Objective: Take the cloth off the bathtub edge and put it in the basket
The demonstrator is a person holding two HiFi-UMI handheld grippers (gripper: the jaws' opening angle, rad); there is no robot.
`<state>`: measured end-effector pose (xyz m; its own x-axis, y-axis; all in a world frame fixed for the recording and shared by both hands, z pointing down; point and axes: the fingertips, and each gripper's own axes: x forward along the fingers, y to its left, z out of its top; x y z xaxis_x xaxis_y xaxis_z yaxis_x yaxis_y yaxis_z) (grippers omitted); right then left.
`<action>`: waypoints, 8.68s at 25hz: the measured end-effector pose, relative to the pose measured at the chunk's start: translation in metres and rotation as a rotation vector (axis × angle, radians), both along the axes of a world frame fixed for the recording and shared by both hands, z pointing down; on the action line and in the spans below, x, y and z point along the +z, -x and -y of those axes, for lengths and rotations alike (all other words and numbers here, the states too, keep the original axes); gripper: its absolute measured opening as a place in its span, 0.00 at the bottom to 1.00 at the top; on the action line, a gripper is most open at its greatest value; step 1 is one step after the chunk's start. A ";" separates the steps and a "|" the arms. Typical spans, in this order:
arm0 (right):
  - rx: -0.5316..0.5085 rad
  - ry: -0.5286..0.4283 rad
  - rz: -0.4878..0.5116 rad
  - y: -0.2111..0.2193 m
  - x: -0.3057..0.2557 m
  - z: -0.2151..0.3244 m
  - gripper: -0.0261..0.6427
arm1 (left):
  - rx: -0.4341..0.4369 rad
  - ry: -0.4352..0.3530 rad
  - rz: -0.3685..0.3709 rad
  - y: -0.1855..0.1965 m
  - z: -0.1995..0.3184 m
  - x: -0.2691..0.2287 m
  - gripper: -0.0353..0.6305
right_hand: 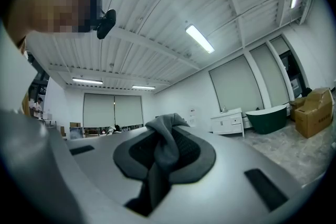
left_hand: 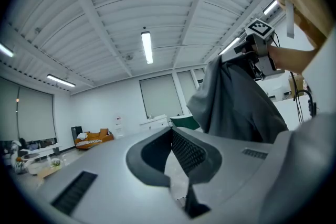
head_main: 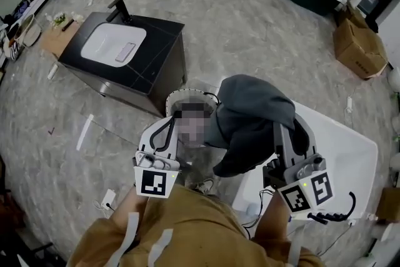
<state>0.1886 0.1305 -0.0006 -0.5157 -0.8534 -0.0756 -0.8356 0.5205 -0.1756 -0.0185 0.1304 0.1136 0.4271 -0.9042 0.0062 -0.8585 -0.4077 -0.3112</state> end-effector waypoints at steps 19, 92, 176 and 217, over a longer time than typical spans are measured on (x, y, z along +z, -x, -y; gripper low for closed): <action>0.167 0.003 -0.108 0.075 -0.013 0.094 0.11 | 0.182 -0.004 -0.061 0.074 0.131 0.007 0.06; -0.265 0.664 -0.477 0.170 0.693 0.219 0.12 | 0.058 0.411 0.058 0.051 0.230 0.462 0.06; 0.025 -0.088 -0.344 0.099 0.051 0.112 0.05 | 0.193 -0.186 0.023 0.000 0.108 -0.048 0.06; 0.051 -0.109 -0.344 0.118 0.045 0.129 0.05 | 0.156 -0.174 0.022 0.034 0.135 -0.051 0.06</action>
<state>0.0710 0.0019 0.0445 -0.4834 -0.8754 0.0031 -0.8616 0.4765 0.1749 -0.0523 -0.0043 0.0627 0.5630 -0.8156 -0.1334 -0.7817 -0.4731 -0.4064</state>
